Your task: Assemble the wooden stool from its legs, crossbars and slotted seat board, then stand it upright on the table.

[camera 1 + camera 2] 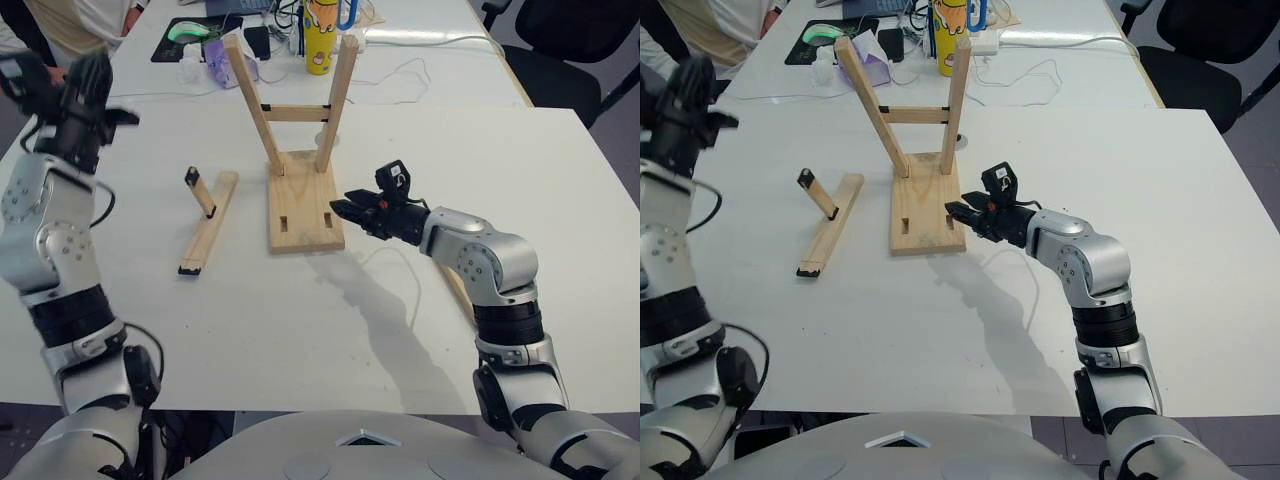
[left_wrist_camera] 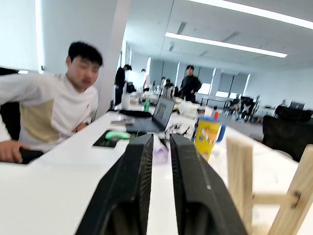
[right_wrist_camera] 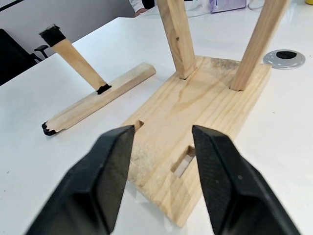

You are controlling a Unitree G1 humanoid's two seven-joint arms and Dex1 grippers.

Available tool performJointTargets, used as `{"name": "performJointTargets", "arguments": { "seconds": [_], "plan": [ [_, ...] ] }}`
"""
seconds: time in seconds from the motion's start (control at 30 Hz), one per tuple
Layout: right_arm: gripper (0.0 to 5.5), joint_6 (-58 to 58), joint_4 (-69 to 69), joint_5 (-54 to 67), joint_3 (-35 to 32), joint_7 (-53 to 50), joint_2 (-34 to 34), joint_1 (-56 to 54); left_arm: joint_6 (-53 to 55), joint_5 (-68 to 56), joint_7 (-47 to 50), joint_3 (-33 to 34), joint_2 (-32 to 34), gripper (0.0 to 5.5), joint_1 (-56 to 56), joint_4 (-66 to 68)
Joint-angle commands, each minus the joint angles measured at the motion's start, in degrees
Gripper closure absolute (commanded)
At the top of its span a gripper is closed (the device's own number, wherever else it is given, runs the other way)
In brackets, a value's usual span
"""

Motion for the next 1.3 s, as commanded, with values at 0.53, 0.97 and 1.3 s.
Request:
{"name": "performJointTargets", "arguments": {
  "seconds": [0.53,0.97,1.3],
  "plan": [
    [3.33,0.83,-0.96,-0.01,-0.54,-0.16,-0.45,0.24,15.19,2.56,-6.03,-12.82,1.41,1.94,18.89,-4.75],
    [3.33,0.57,0.02,-0.09,-0.22,0.56,-0.7,-1.06,7.06,11.38,-5.91,-20.95,-1.63,2.29,17.64,1.42],
    [3.33,0.43,0.85,-0.19,-0.22,1.0,-0.76,-2.07,5.05,12.96,-6.02,-22.08,-3.74,3.37,17.41,4.81]
  ]
}}
